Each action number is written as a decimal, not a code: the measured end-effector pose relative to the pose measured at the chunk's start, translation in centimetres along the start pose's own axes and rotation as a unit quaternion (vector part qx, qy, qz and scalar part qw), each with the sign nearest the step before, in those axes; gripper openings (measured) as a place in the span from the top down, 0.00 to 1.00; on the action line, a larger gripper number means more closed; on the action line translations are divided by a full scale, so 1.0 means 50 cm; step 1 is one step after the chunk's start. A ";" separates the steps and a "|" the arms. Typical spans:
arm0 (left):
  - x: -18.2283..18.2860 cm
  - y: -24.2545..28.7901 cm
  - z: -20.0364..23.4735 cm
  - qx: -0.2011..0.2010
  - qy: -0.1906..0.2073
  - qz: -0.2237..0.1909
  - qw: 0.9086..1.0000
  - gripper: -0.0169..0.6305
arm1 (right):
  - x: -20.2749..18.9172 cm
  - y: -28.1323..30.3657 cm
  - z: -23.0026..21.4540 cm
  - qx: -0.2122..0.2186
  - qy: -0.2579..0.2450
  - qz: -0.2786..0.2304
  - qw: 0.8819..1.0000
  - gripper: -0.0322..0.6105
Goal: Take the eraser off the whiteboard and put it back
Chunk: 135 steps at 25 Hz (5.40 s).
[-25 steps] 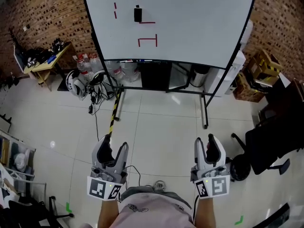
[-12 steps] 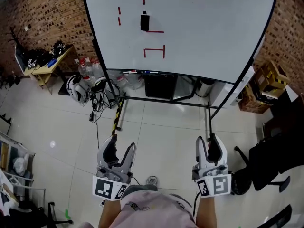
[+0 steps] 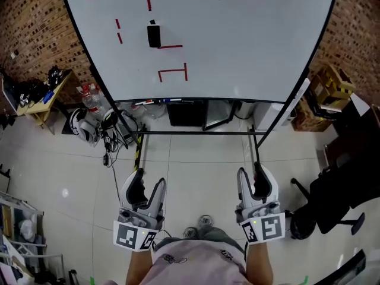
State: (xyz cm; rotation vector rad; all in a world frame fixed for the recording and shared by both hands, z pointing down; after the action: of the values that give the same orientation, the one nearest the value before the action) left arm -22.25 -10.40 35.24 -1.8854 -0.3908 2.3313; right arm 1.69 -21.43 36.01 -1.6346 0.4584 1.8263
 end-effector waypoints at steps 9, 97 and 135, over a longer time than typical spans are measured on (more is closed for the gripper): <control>-0.055 0.105 -0.004 0.045 -0.006 0.003 0.999 0.62 | -0.051 0.083 -0.081 0.031 0.009 0.001 0.999 0.69; 0.031 0.345 0.183 0.071 0.004 0.037 0.997 0.56 | -0.108 0.054 -0.207 -0.032 0.004 0.043 0.999 0.71; 0.262 -0.361 -0.180 0.098 -0.004 -0.064 0.993 0.55 | 0.153 -0.343 0.003 -0.014 0.018 -0.044 0.999 0.72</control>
State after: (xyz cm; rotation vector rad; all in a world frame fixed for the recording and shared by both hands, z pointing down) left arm -17.59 11.33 26.06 -1.7098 -0.2625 2.2057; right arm 12.71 -6.97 31.20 -1.6829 0.3725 1.7493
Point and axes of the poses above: the fingertips, and each gripper's own axes: y forward along the fingers, z to its left, x out of its top, the point moved 2 cm from there along -y, backward along the fingers, and after that the axes turned 11 degrees about -y, right-handed, at the moved point
